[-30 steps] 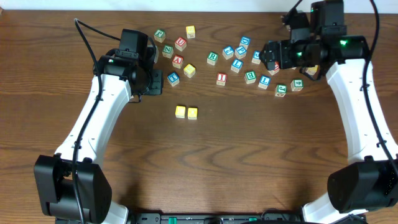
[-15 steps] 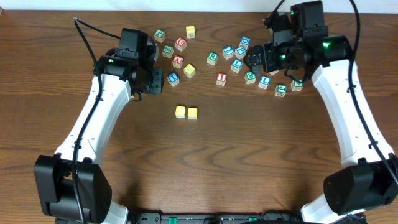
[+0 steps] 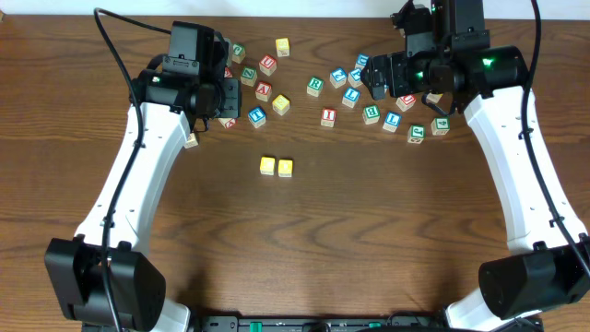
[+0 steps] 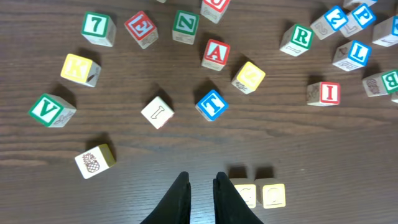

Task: Spell out CORL

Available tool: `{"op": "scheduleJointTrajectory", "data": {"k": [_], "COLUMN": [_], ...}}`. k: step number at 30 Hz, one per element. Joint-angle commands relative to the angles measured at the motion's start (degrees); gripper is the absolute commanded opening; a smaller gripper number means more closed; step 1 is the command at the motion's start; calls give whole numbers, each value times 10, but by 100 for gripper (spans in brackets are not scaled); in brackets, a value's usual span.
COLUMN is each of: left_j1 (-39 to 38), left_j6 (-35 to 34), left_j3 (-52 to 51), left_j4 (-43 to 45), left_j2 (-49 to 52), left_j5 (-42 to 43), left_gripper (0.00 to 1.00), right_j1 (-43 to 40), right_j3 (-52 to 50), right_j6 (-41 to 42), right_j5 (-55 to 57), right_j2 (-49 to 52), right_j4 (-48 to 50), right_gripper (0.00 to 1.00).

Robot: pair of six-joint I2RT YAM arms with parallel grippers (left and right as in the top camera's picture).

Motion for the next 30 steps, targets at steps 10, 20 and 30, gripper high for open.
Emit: {"op": "scheduleJointTrajectory", "data": {"k": [10, 20, 30], "left_j1": [48, 86, 86], "left_j6": [-5, 2, 1], "left_j3": [13, 13, 13], "left_j4": [10, 56, 58], "left_j2": [-11, -11, -11], "left_j5": [-32, -33, -32], "left_gripper": [13, 14, 14], "right_j1": [5, 6, 6], "right_j3": [11, 9, -2], "right_j6": [8, 8, 8], "right_j5": [3, 3, 3], "right_j2": [4, 4, 6], "right_j4": [3, -7, -5], "right_gripper": [99, 99, 99]}}
